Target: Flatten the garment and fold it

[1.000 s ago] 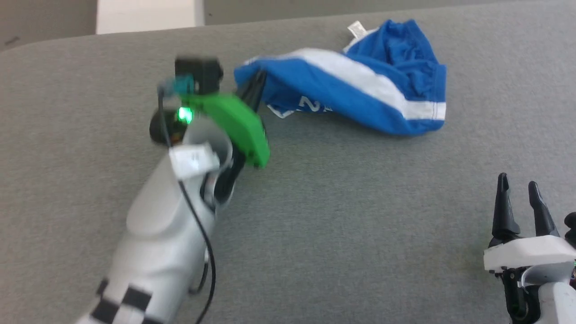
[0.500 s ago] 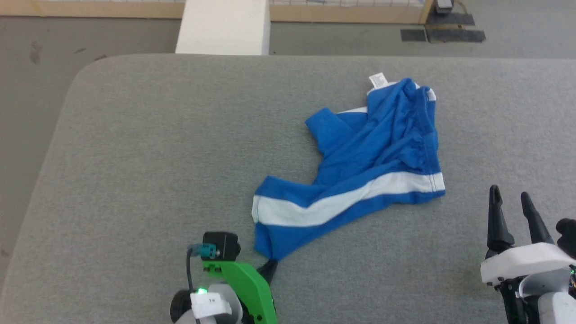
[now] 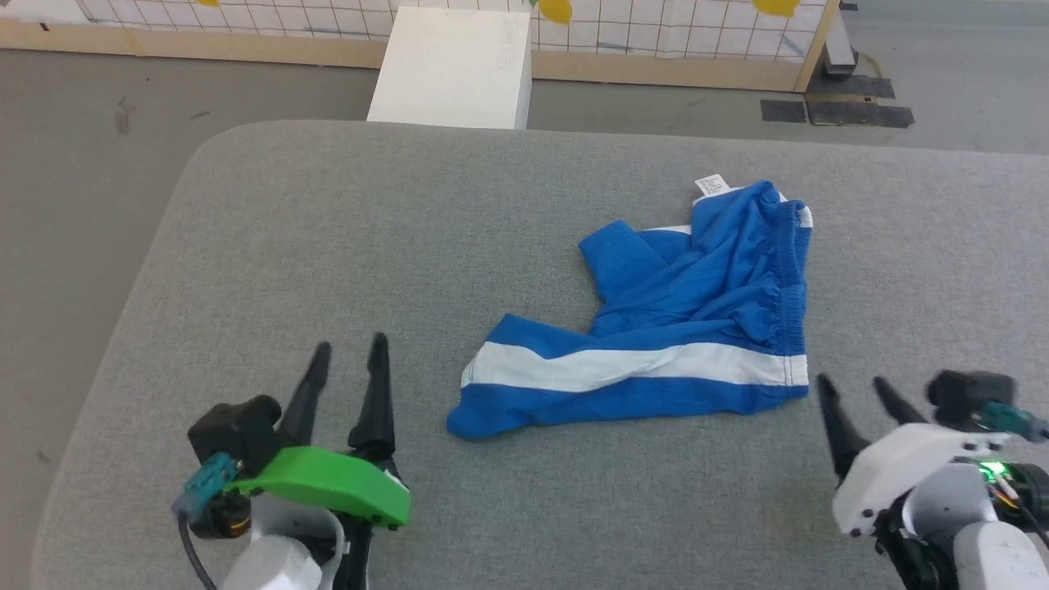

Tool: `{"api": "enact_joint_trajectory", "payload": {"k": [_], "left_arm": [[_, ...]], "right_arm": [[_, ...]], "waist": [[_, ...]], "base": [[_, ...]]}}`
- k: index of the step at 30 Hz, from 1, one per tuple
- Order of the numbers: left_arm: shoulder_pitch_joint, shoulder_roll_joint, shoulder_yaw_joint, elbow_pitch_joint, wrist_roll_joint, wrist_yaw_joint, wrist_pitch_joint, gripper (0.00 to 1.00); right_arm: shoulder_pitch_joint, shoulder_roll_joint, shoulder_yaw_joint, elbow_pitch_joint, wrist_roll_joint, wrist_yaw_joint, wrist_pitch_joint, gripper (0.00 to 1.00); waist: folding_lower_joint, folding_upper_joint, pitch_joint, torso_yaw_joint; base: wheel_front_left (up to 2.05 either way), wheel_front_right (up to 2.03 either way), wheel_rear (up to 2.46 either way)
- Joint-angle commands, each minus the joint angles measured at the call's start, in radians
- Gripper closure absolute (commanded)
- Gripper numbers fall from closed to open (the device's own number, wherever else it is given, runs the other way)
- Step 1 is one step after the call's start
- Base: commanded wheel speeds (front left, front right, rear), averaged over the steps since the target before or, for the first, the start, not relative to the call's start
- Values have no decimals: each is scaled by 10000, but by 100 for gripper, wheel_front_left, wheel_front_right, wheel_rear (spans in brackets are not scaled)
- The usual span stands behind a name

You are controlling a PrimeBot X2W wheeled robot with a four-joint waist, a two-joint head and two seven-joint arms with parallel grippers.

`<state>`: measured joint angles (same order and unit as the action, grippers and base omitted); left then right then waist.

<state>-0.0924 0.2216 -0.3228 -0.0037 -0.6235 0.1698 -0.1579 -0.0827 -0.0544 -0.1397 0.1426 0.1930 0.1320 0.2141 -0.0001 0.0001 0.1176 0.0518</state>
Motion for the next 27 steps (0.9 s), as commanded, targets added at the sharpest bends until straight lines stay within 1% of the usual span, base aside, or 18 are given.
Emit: {"api": "enact_joint_trajectory", "payload": {"k": [1, 4, 5, 9, 13, 16, 19, 20, 21, 22, 23, 24, 27], "left_arm": [[-50, 91, -14, 26, 358, 19, -350, 0], [-30, 81, -104, 173, 1097, 3, -873, 0], [-53, 62, -111, 188, 1301, -6, -937, 0], [-27, -302, 55, 123, 1749, -78, -1028, 0], [-18, -674, 369, -61, 2138, -295, -1034, 0], [38, -858, 536, -56, 2385, -515, -1036, 0], [66, -1007, 686, -7, 2551, -686, -1036, 0], [71, -1065, 746, 6, 2601, -745, -1037, 0], [76, -1110, 798, 22, 2631, -793, -1037, 0], [78, -1156, 855, 57, 2676, -853, -1037, 0], [68, -1190, 896, 82, 2709, -907, -1037, 0], [20, -1293, 950, 265, 2774, -1123, -1037, 0], [-70, -1368, 903, 576, 2718, -1322, -1038, 0]], "right_arm": [[-186, -54, 86, -113, -141, -13, 551, 0], [-463, -363, 424, -442, -572, -13, 2152, 0], [-555, -459, 484, -533, -703, -13, 2443, 0], [-949, -773, 719, -608, -1149, -13, 3444, 0], [-1234, -957, 976, -360, -1227, -13, 4031, 0], [-1389, -1128, 1279, -229, -1145, -13, 4092, 0], [-1482, -1163, 1373, -97, -1034, -13, 4088, 0], [-1518, -1167, 1416, -76, -974, -13, 4043, 62], [-1545, -1184, 1448, -71, -940, -13, 3986, 92], [-1570, -1206, 1506, -46, -885, -13, 3956, 100], [-1588, -1221, 1558, -28, -823, -13, 3938, 100], [-1647, -1279, 1632, -60, -655, -13, 3717, 100], [-1651, -1291, 1623, -174, -506, -13, 3527, 100]], "waist": [[1, -1, 22, 15], [1, -1, 145, 133], [1, -1, 189, 178], [1, -1, 423, 392], [1, -1, 663, 610], [1, -1, 821, 699], [1, -1, 913, 708], [1, -1, 931, 704], [1, -1, 949, 696], [1, -1, 969, 676], [1, -1, 975, 655], [1, -1, 963, 549], [1, -1, 926, 424]], "base": [[0, 0, 0], [0, 0, 0], [0, 0, 0], [0, 0, 0], [0, 0, 0], [0, 0, 0], [0, 0, 0], [0, 0, 0], [0, 0, 0], [0, 0, 0], [0, 0, 0], [0, 0, 0], [0, 0, 0]]}}
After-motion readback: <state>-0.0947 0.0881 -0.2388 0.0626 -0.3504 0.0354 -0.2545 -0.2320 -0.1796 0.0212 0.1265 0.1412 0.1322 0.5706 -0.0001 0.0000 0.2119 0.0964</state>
